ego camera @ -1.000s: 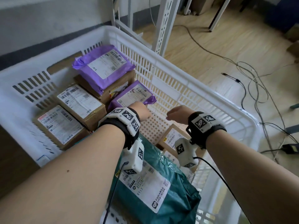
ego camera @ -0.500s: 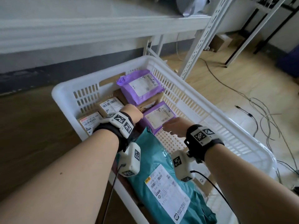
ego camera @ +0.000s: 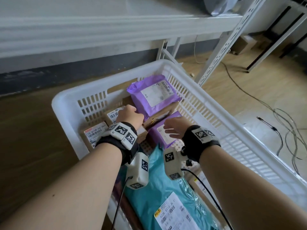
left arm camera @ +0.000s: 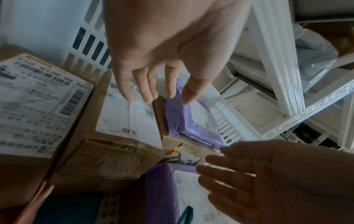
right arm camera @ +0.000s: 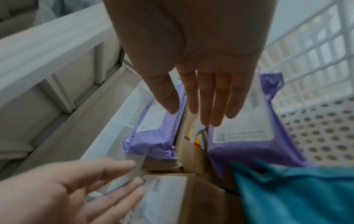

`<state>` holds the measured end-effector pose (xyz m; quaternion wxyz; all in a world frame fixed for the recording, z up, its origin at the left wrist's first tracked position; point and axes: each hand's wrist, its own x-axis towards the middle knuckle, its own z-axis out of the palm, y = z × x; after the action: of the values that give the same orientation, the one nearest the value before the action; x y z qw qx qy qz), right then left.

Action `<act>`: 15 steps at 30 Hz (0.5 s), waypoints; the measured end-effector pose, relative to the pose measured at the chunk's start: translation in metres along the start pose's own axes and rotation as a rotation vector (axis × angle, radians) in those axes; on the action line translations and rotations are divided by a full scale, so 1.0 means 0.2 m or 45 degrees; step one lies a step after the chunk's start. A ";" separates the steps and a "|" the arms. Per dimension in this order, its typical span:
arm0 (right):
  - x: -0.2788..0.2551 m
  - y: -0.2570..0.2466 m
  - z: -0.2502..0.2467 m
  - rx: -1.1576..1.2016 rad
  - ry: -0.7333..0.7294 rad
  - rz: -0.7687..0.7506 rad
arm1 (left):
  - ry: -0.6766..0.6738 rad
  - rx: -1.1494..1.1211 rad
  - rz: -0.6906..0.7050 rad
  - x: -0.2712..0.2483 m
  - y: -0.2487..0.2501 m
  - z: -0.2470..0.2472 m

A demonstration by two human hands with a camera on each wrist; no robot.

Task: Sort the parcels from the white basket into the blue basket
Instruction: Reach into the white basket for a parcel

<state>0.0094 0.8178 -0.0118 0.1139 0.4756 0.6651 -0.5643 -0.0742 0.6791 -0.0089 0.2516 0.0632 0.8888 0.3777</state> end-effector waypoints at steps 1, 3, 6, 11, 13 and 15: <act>0.02 -0.03 0.02 0.060 -0.016 0.001 | -0.016 -0.011 -0.015 0.02 0.00 0.01; 0.08 -0.07 0.06 0.228 -0.079 0.005 | -0.040 -0.004 -0.023 0.04 0.00 0.02; 0.15 -0.14 0.13 0.429 -0.048 0.033 | -0.034 -0.003 -0.006 0.07 0.01 0.03; 0.18 -0.24 0.16 0.452 0.039 -0.038 | -0.097 0.033 0.036 0.12 -0.01 0.02; 0.16 -0.26 0.14 0.503 0.074 -0.100 | -0.069 -0.006 0.031 0.12 -0.02 0.01; 0.11 -0.27 0.10 0.568 0.081 -0.163 | 0.027 -0.094 -0.010 0.11 -0.02 -0.01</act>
<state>-0.0511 0.8162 0.0016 -0.0509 0.4634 0.5559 -0.6881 -0.0940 0.6813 -0.0183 0.2460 0.0463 0.8772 0.4098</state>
